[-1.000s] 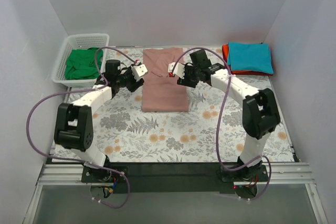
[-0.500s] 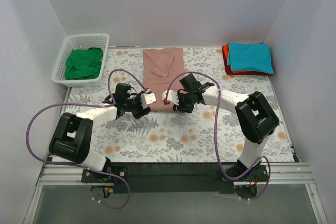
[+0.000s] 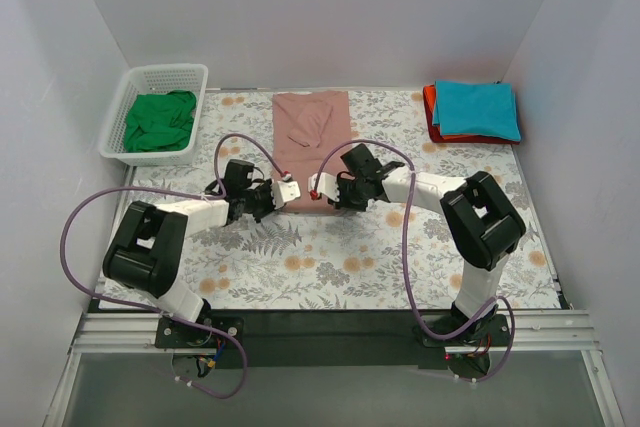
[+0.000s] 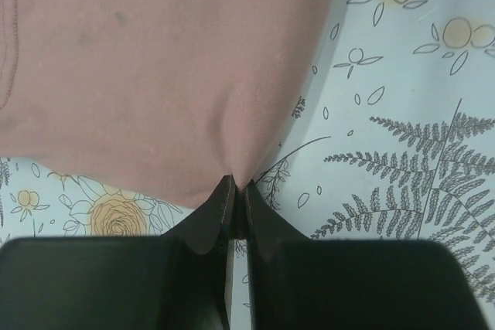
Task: Fold and stack the t-shirts
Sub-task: Fold the tshirt
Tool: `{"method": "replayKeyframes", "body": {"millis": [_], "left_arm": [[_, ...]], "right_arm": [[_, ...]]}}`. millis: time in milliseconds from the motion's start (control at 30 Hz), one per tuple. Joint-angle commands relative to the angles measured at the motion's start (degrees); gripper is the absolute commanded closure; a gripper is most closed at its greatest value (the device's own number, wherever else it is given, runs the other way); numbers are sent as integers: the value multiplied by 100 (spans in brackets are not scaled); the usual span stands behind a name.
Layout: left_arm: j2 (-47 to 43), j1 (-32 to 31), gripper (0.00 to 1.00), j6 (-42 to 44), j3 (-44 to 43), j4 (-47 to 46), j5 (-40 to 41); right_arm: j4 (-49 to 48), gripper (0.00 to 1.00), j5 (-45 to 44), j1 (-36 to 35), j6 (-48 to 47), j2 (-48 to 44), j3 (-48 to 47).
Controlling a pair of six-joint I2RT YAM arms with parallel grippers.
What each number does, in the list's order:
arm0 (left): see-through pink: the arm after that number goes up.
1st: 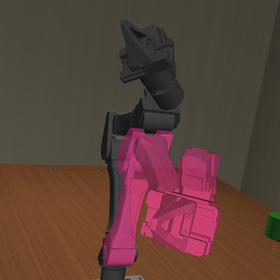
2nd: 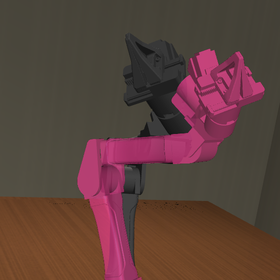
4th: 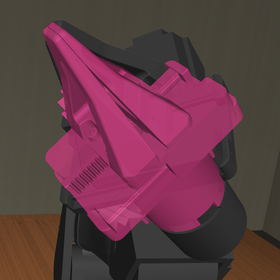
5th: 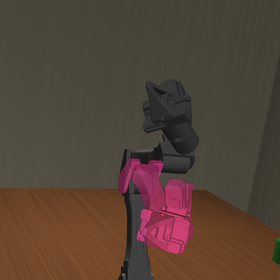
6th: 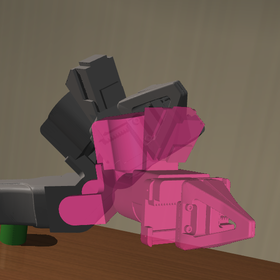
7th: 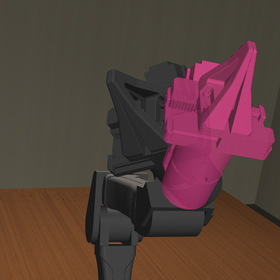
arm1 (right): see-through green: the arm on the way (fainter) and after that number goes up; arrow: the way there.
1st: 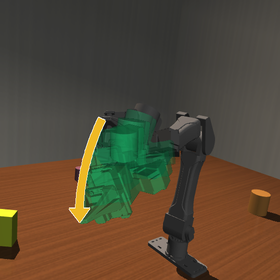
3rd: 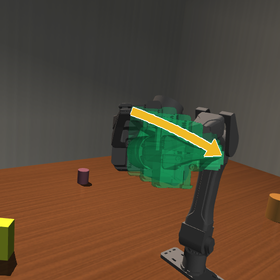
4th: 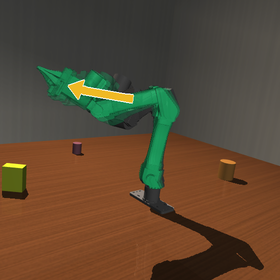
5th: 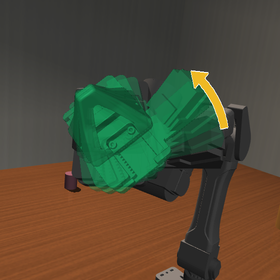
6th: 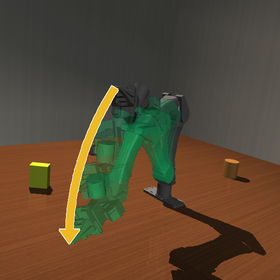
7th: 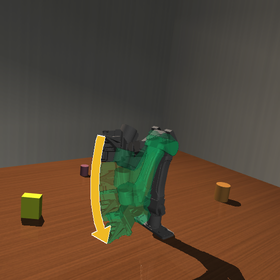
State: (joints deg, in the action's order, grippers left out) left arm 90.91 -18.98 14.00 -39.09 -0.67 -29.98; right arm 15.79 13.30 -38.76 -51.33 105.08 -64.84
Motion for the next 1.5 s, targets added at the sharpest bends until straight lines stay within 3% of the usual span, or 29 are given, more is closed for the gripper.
{"method": "replayKeyframes", "body": {"millis": [0,167,400,533,700,833,1000,1133,1233,1367,1467], "left_arm": [[-240,148,100,-308,-519,540,-270],[-337,334,100,-205,-1784,1656,-535],[-619,281,100,594,-1979,2816,-711],[-1109,44,100,815,-1656,3756,-825],[-2393,-500,100,841,-794,4249,-913],[-2964,-720,100,736,-731,5669,-1563],[-3615,-967,100,666,-538,6087,-1485],[-3275,-932,100,350,-801,5922,-1362],[-2853,-433,100,94,-1205,5456,-1440],[-1485,595,100,208,-2083,5261,-1976],[-849,790,100,218,-2567,4789,-1872]], "right_arm": [[239,99,-240,35,88,-276,-72],[977,99,-135,246,27,-602,-1126],[1558,99,-170,176,-158,-980,-1058],[1866,99,-12,-8,-35,-1488,-706],[2505,99,312,-586,359,-2201,48],[2780,99,402,-1229,685,-3174,873],[3245,99,779,-1318,835,-3310,623],[3316,99,666,-1283,599,-2951,-27],[3334,99,866,-854,282,-2372,-607],[3308,99,929,-370,-201,-1580,-1249],[3299,99,902,-1,-491,-842,-1776]]}}
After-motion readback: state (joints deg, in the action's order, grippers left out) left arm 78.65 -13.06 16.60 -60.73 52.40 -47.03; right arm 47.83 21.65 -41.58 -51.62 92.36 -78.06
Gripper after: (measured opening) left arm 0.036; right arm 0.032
